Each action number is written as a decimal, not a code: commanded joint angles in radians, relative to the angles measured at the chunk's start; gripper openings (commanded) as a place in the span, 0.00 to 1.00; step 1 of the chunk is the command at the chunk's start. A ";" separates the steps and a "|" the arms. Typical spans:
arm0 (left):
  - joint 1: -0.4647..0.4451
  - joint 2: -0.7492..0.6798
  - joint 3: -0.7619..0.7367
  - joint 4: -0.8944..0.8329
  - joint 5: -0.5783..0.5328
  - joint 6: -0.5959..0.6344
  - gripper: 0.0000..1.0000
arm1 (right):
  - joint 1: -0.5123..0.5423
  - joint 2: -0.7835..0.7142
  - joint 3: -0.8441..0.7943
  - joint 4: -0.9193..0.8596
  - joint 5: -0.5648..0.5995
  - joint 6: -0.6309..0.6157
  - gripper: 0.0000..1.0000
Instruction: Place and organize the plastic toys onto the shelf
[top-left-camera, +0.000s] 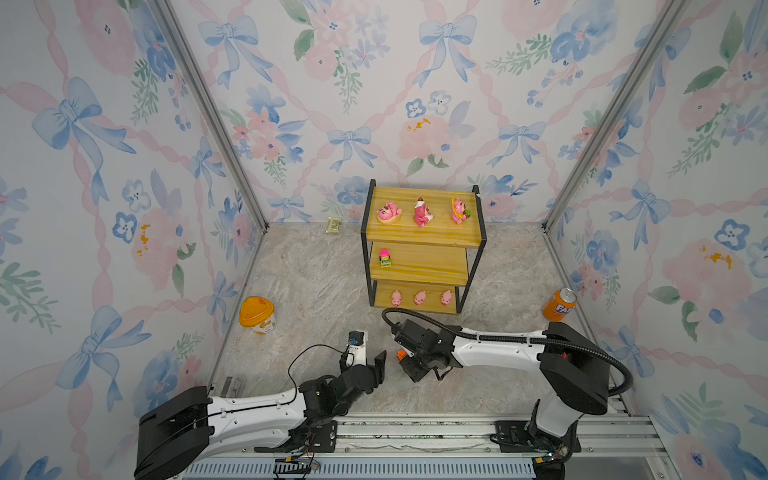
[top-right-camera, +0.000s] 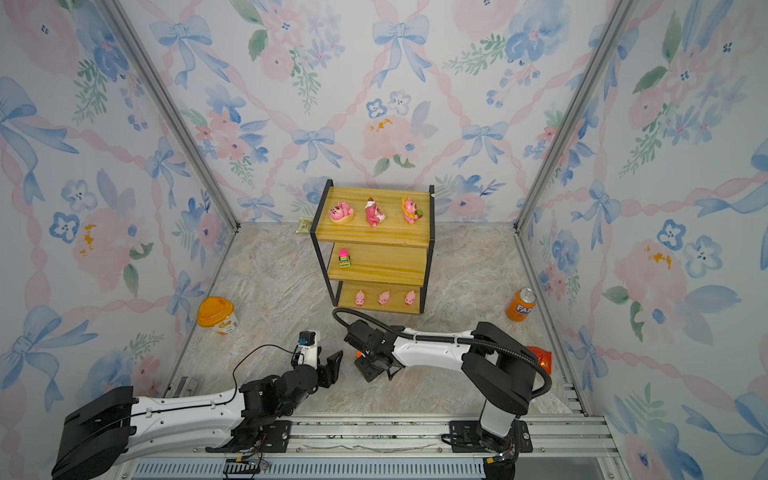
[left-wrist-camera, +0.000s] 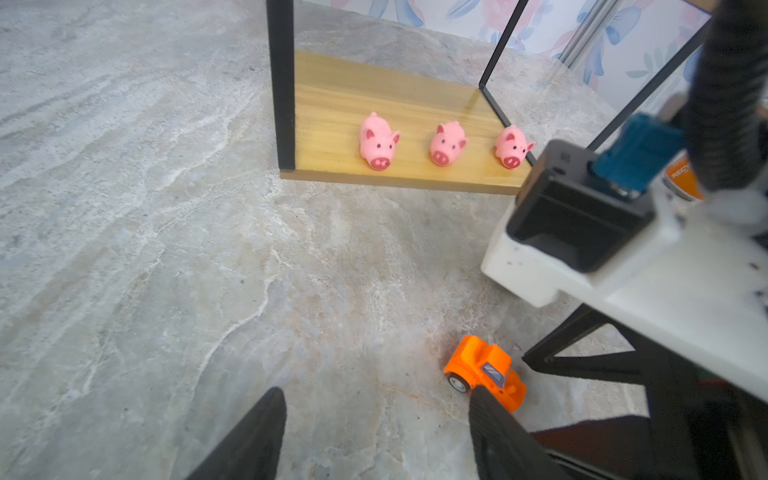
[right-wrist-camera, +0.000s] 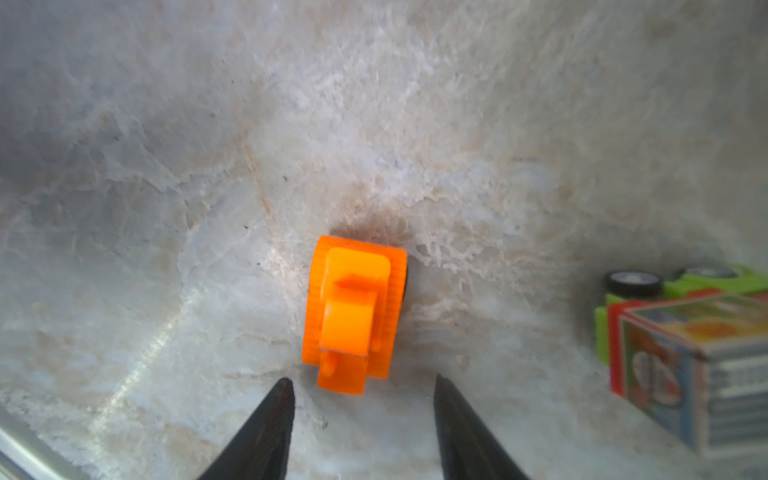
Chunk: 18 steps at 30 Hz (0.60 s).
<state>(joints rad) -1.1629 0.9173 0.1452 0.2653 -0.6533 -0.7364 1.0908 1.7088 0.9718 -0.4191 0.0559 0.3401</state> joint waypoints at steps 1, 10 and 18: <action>0.000 0.001 -0.018 0.004 0.000 -0.003 0.71 | 0.018 -0.013 -0.037 0.083 -0.004 0.021 0.56; 0.000 0.011 -0.020 0.006 -0.008 -0.008 0.71 | 0.026 0.018 -0.016 0.094 -0.002 0.013 0.52; -0.001 0.024 -0.014 0.008 -0.016 -0.009 0.71 | 0.011 0.022 -0.021 0.102 -0.003 -0.003 0.41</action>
<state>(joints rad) -1.1629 0.9318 0.1436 0.2661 -0.6544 -0.7368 1.1069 1.7096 0.9482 -0.3298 0.0566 0.3466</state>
